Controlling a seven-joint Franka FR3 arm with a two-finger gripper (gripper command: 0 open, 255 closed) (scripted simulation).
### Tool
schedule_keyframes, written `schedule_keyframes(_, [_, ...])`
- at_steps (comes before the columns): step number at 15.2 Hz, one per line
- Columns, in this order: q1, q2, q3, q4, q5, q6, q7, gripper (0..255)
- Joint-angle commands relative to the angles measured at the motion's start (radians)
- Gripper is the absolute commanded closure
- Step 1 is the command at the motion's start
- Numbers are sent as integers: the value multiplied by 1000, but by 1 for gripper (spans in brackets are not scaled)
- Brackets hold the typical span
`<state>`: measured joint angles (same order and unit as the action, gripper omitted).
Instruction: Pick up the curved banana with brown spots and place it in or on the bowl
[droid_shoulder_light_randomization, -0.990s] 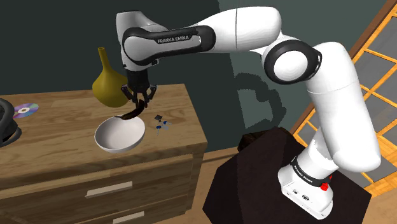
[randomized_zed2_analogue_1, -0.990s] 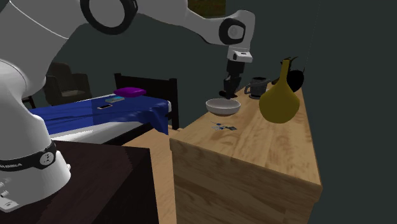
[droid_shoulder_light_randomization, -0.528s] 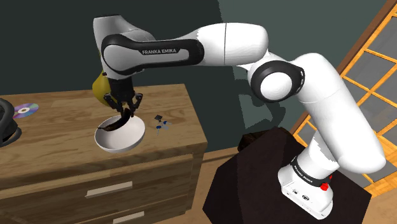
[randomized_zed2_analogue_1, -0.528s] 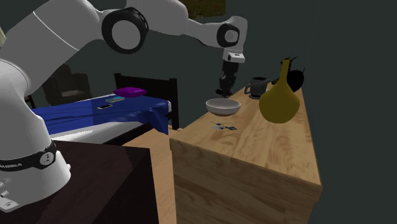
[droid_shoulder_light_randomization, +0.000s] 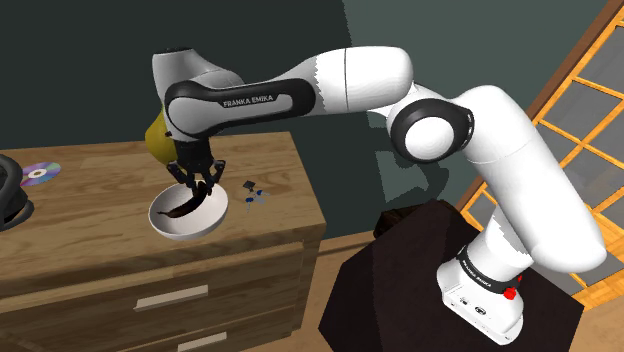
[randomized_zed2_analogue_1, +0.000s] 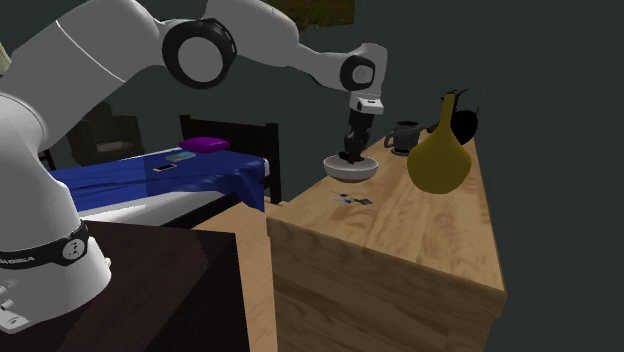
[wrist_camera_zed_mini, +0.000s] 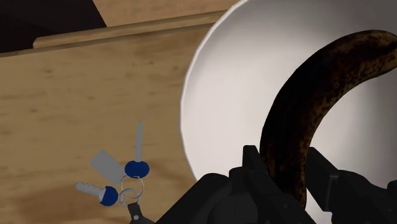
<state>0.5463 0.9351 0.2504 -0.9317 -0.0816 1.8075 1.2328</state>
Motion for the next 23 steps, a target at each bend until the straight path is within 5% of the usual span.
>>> schedule_keyframes(1, [-2,2,-1,-24,-1,26,-1,255])
schedule_keyframes(10, [-3,8,-1,-35,-1,43,-2,255])
schedule_keyframes(11, [-3,8,-1,-35,-1,43,-2,0])
schedule_keyframes(16, [-3,8,-1,-35,-1,43,-2,0])
schedule_keyframes(20, [2,4,0,87,1,-82,-6,0])
schedule_keyframes(23, [2,4,0,87,1,-82,-6,0])
